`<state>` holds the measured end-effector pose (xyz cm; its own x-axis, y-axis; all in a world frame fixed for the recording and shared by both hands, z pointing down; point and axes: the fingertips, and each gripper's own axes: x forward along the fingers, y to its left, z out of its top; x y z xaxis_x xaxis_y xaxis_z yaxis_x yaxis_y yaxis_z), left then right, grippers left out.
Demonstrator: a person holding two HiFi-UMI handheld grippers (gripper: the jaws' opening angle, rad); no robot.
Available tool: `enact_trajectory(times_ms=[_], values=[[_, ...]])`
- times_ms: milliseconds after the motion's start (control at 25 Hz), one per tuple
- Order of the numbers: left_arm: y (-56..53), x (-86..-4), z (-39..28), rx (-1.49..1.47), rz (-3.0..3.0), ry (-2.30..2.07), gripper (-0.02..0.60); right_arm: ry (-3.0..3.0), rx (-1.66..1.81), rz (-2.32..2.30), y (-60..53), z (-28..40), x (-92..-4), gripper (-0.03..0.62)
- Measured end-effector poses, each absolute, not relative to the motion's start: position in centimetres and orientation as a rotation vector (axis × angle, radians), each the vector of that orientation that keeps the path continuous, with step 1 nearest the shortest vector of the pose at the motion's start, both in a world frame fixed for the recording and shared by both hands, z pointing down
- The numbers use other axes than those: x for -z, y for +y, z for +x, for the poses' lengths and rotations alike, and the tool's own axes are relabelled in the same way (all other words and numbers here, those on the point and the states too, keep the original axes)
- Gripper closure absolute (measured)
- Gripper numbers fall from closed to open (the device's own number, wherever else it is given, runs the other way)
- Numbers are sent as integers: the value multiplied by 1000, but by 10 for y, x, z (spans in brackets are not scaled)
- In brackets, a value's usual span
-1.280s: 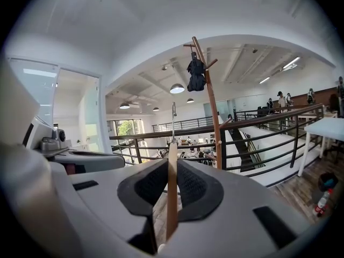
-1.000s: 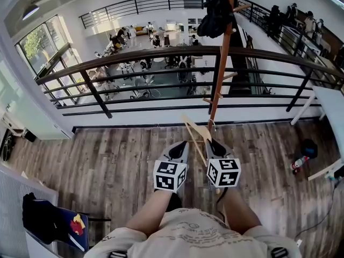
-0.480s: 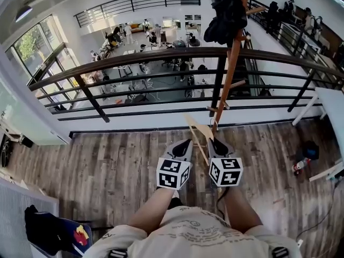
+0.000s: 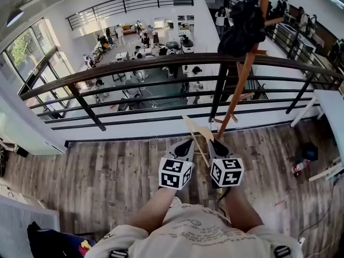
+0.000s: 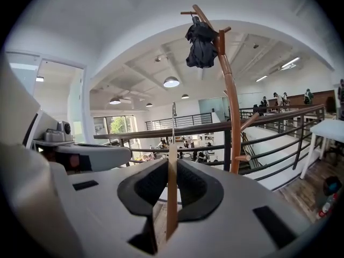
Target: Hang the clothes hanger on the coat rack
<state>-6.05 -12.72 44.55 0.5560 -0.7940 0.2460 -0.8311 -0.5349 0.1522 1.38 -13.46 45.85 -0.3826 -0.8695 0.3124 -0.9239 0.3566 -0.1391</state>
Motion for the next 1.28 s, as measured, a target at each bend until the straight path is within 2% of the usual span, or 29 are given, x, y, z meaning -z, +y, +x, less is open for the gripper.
enact_trajectory(times_ms=[480, 1280], values=[[-205, -473, -89, -254, 2536, -1237, 577, -2361, -500, 1676, -205, -14, -483, 546], [-263, -488, -31, -353, 2509, -1218, 577, -2313, -595, 1636, -271, 42, -519, 546]])
